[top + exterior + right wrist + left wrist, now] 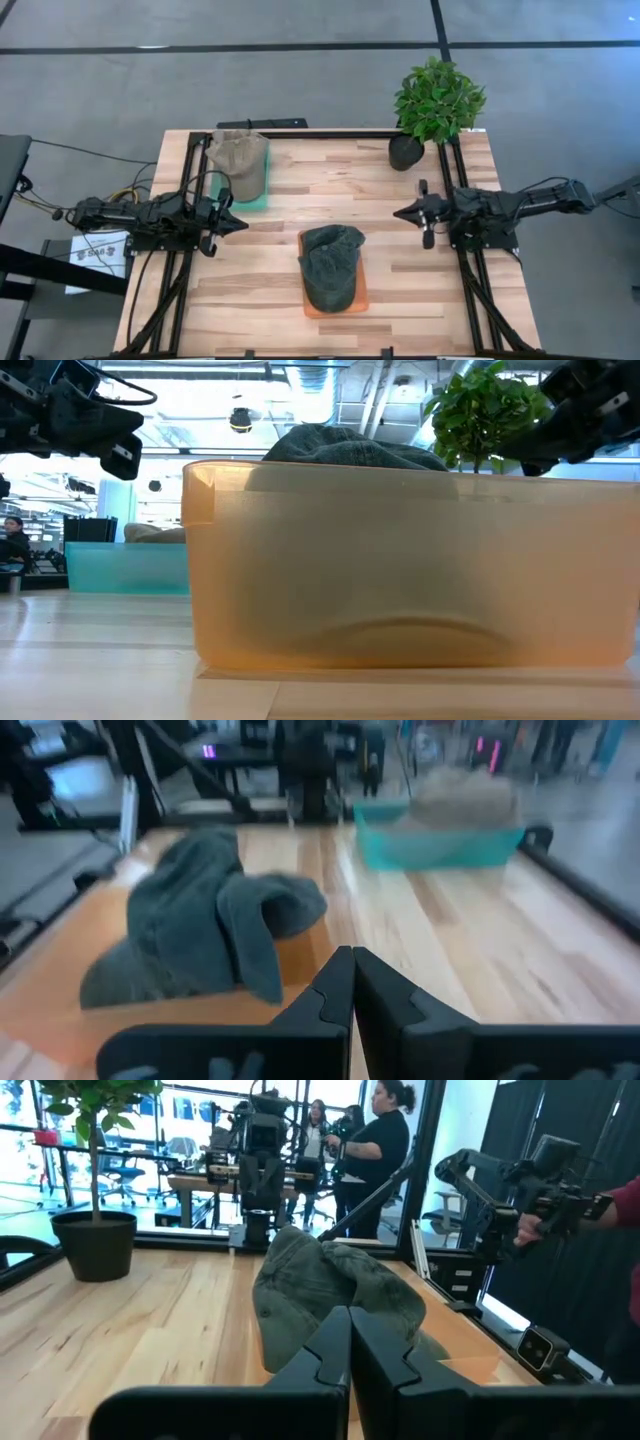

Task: Pick & Place hat
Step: Return to Home Position

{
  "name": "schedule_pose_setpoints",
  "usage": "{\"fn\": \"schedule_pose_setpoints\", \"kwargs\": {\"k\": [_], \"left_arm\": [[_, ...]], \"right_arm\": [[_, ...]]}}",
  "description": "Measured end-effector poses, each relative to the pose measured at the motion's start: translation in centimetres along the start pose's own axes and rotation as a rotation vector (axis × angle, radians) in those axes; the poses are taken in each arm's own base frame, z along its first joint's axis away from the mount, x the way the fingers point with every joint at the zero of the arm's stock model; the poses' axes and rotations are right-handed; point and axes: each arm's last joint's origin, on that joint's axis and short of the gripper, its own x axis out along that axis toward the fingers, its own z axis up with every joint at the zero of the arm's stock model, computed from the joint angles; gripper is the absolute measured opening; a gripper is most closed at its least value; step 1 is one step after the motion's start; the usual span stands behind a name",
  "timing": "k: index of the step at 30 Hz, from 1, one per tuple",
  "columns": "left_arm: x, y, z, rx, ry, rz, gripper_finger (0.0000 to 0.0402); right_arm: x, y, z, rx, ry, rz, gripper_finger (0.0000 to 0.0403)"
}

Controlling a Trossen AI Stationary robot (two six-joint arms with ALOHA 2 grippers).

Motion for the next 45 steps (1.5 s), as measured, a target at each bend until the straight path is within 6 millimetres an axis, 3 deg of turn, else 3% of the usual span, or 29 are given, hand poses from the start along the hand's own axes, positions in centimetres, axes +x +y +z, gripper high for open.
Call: {"fn": "schedule_pose_setpoints", "kwargs": {"k": [10, 21, 45], "left_arm": [[0.0, 0.0, 0.0, 0.000, 0.000, 0.000, 0.0000], [0.0, 0.0, 0.0, 0.000, -0.001, 0.000, 0.0000], [0.0, 0.0, 0.0, 0.000, -0.001, 0.001, 0.0000]], "right_arm": [[-2.0, -0.6, -1.6, -0.022, -0.238, 0.023, 0.0000], [-2.5, -0.7, -3.2, 0.018, -0.074, 0.090, 0.0000], [-2.5, -0.7, -3.5, 0.004, -0.043, 0.093, 0.0000]]}}
